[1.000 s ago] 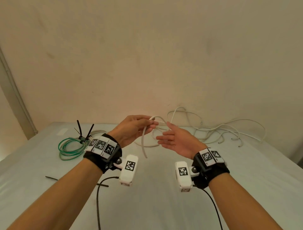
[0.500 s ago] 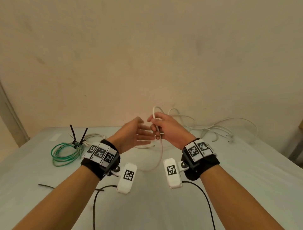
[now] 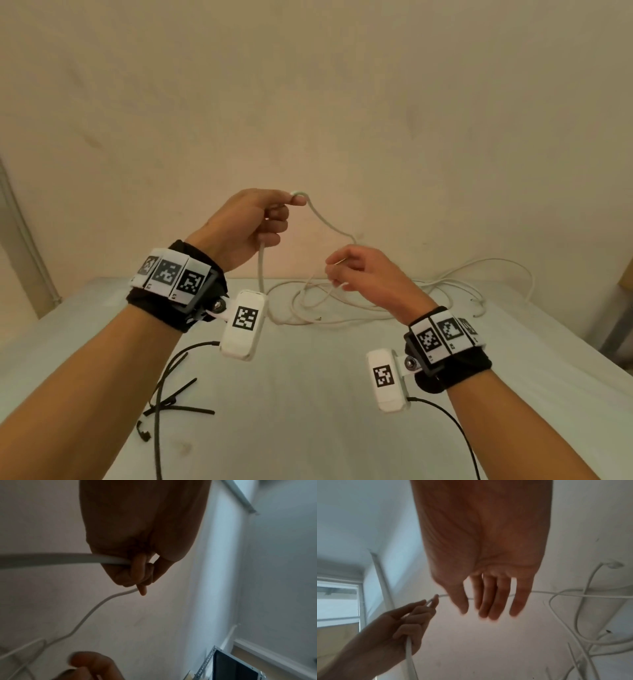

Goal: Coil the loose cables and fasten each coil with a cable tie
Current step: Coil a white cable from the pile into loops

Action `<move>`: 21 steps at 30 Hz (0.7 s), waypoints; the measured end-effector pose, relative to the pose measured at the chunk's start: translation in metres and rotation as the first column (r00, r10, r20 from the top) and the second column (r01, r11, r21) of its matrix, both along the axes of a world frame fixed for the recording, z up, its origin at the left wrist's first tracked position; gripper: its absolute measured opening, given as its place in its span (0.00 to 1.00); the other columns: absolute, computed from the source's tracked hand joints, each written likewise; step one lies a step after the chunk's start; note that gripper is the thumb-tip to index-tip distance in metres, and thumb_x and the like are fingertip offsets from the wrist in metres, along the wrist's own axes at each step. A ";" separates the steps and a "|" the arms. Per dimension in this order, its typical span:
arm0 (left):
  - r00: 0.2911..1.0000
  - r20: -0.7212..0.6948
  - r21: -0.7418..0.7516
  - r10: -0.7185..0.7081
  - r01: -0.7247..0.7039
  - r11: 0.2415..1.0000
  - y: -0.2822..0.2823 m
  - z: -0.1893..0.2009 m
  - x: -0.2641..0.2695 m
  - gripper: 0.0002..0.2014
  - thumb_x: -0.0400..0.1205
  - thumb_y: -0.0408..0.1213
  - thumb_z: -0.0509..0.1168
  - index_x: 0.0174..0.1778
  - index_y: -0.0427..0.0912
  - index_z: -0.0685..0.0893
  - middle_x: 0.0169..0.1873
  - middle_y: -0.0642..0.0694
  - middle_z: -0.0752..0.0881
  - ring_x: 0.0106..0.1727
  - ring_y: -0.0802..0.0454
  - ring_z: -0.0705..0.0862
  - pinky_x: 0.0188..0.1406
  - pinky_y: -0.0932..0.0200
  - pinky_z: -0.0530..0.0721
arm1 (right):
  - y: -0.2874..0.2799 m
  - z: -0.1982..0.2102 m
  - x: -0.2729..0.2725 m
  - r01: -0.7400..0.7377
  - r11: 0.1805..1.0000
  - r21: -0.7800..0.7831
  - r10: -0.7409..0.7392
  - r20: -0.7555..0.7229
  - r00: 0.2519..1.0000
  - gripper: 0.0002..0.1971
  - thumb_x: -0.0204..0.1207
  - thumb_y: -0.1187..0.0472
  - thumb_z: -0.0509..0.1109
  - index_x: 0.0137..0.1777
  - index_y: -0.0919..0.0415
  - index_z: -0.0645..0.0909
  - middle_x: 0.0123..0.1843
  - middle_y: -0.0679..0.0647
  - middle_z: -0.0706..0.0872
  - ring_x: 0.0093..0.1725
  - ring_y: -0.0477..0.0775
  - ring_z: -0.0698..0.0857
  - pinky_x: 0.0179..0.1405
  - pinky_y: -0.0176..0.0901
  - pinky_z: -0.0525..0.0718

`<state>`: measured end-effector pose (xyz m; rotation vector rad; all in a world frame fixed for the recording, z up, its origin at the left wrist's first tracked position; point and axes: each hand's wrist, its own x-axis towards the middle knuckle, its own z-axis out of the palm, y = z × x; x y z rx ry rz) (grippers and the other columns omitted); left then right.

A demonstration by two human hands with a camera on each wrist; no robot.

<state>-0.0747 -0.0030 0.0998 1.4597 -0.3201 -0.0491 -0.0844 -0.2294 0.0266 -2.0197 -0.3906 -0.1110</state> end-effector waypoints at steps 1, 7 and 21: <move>0.999 0.037 0.056 0.032 -0.034 0.998 0.002 0.005 -0.004 0.13 0.89 0.36 0.60 0.58 0.34 0.88 0.30 0.52 0.62 0.27 0.56 0.58 0.20 0.64 0.57 | 0.000 0.000 0.004 0.118 0.993 0.019 -0.119 0.087 0.989 0.17 0.80 0.54 0.79 0.64 0.55 0.80 0.52 0.57 0.91 0.51 0.50 0.90 0.60 0.54 0.89; 0.961 0.261 0.203 0.087 -0.142 0.969 0.008 0.031 -0.030 0.13 0.88 0.39 0.64 0.49 0.35 0.91 0.30 0.48 0.59 0.26 0.53 0.57 0.21 0.60 0.55 | 0.003 0.009 0.023 0.230 0.958 -0.171 -0.158 0.355 0.921 0.37 0.79 0.51 0.79 0.85 0.40 0.65 0.74 0.52 0.65 0.71 0.49 0.70 0.72 0.46 0.73; 0.933 0.169 -0.177 0.317 -0.288 0.941 0.045 -0.001 -0.026 0.13 0.84 0.42 0.64 0.33 0.46 0.80 0.24 0.52 0.59 0.24 0.53 0.53 0.18 0.60 0.54 | -0.007 0.024 0.026 0.190 0.919 0.345 -0.250 0.138 0.958 0.16 0.92 0.51 0.63 0.56 0.61 0.89 0.54 0.56 0.92 0.51 0.53 0.94 0.55 0.41 0.90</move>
